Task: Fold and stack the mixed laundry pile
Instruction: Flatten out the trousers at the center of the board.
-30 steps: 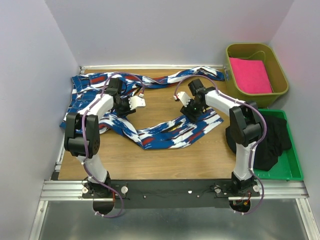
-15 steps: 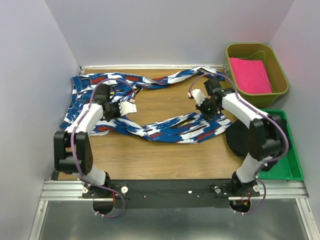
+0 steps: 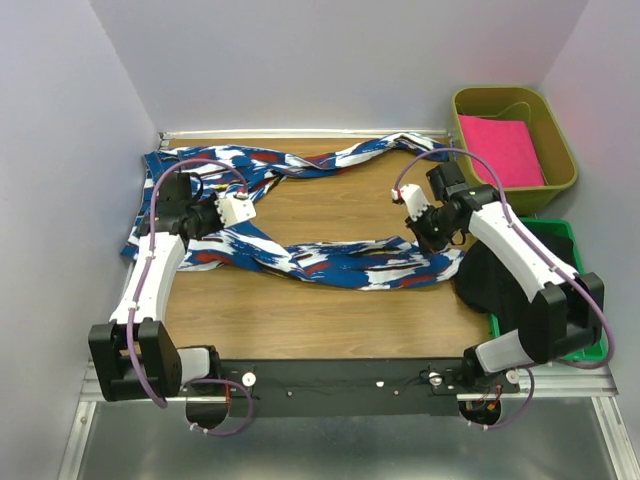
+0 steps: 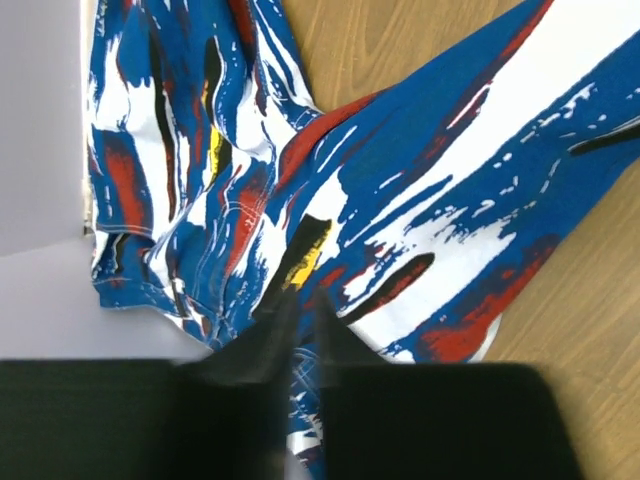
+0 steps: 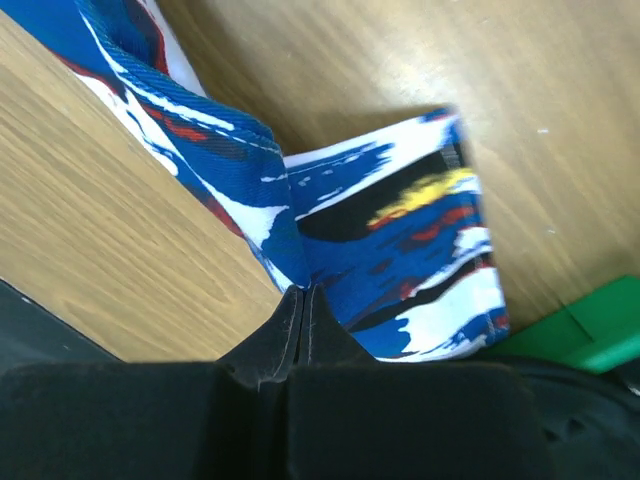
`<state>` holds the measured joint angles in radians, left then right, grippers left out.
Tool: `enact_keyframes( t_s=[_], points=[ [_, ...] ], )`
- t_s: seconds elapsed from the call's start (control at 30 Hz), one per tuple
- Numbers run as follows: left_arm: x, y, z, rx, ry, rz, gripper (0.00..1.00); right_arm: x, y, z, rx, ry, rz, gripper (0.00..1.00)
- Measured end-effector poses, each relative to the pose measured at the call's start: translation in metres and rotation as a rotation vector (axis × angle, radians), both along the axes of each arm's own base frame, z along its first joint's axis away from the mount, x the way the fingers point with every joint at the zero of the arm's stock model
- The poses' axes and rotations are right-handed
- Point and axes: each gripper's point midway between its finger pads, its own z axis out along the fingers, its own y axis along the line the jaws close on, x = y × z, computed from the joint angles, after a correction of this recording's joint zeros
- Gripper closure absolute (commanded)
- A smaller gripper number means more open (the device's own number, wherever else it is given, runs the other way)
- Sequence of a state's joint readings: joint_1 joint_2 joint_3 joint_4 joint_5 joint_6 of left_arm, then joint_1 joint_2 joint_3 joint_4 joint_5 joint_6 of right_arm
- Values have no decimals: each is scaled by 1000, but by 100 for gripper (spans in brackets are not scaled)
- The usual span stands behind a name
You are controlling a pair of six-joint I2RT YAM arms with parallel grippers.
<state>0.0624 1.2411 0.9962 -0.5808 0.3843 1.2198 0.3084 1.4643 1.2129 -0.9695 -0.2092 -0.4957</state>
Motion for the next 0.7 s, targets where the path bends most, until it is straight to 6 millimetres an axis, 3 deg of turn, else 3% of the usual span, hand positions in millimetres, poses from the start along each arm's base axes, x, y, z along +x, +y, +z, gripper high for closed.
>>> enact_keyframes(
  t_s=[0.07, 0.1, 0.2, 0.37, 0.53, 0.7],
  points=[
    [7, -1, -7, -20, 17, 13, 45, 3, 2, 14, 15, -26, -16, 99],
    [11, -2, -10, -32, 32, 23, 42, 7, 3, 25, 27, -52, -26, 99],
    [32, -6, -20, -65, 74, 42, 42, 31, 11, 70, 76, -175, -53, 99],
    [63, -10, -34, -97, 114, 70, 41, 58, 10, 122, 95, -347, -103, 99],
    [71, -12, -42, -116, 119, 85, 40, 83, -2, 129, 41, -446, -177, 99],
    [89, -22, -65, -115, 154, 73, 44, 115, -17, 106, -64, -467, -267, 99]
  ],
)
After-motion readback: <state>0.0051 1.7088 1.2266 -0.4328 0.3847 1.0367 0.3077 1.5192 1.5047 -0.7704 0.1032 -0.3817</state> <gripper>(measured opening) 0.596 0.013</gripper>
